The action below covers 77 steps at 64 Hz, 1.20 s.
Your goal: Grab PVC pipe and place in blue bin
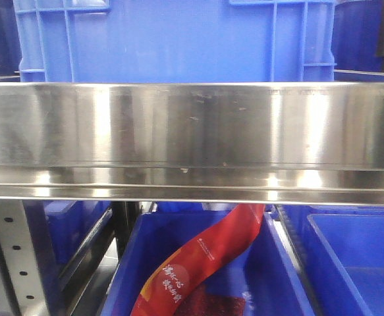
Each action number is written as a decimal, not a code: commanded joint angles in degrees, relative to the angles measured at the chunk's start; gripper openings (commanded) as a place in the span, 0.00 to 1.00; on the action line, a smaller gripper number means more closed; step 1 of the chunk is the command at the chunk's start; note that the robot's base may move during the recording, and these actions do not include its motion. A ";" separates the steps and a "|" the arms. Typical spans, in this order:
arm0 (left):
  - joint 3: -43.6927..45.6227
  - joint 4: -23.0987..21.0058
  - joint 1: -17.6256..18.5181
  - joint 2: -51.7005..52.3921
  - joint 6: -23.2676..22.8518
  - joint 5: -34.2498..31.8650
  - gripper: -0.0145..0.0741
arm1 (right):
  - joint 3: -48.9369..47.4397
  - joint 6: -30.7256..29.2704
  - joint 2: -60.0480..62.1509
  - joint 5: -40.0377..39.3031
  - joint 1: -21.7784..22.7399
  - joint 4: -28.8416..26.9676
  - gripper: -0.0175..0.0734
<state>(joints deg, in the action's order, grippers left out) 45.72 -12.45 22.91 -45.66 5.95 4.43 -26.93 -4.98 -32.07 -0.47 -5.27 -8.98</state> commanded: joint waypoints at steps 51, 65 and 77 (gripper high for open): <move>0.04 -0.39 0.08 0.11 -0.09 -0.99 0.04 | 26.93 0.06 32.07 -0.56 19.37 0.67 0.01; 0.04 -0.39 0.08 0.11 -0.09 -0.99 0.04 | 26.93 0.06 32.07 -0.56 19.37 0.67 0.01; 0.04 -0.39 0.08 0.11 -0.09 -0.99 0.04 | 26.93 0.06 32.07 -0.56 19.37 0.67 0.01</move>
<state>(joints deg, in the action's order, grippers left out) 45.72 -12.45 22.91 -45.66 5.95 4.43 -0.12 -4.98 -0.20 0.00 13.75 -8.80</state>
